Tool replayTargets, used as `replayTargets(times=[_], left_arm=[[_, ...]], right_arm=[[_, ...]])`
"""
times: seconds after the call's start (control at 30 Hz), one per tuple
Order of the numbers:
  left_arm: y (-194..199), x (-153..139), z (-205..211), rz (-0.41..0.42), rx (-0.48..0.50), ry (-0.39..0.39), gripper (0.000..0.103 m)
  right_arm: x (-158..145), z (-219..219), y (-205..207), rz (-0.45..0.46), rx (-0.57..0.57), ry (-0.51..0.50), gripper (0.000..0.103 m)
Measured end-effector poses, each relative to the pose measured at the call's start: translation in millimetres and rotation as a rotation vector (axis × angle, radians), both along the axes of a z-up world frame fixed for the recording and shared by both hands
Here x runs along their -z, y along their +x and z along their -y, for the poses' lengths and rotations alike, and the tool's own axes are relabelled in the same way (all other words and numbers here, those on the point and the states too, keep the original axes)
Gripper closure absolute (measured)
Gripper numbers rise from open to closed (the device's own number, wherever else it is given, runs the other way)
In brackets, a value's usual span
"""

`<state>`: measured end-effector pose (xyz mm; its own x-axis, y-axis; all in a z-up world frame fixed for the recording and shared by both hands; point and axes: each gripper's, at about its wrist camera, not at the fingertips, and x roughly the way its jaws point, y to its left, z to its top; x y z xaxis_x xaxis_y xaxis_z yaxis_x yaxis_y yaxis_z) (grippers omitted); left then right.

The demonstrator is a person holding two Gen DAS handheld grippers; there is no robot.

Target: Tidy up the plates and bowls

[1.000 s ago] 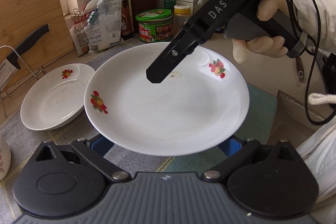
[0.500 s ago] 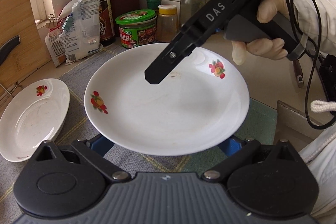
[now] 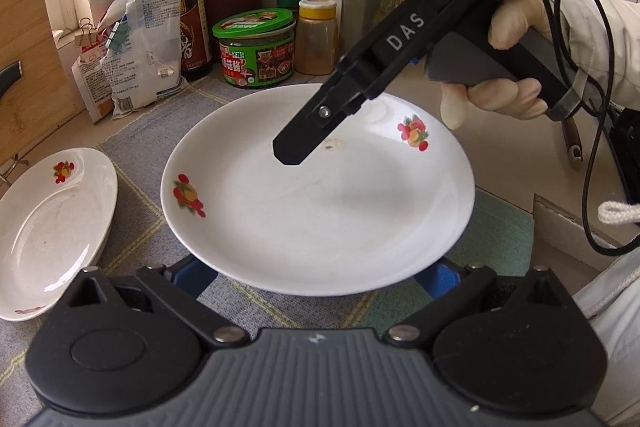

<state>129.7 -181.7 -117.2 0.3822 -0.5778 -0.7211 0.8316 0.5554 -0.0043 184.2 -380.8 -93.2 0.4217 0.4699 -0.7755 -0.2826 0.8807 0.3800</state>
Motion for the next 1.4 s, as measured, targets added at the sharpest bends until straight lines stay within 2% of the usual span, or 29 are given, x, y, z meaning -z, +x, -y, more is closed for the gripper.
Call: replayTargets(times=[0.67,1.4], left_arm=[[15,5,4,-0.017,-0.014,0.003,0.001],[23,8,7,-0.010,-0.009,0.003,0.002]], right_arm=[[12,9,6,-0.035,0.046,-0.005,0.000],[4,12,-6,-0.045,0.104,-0.026,0.000]])
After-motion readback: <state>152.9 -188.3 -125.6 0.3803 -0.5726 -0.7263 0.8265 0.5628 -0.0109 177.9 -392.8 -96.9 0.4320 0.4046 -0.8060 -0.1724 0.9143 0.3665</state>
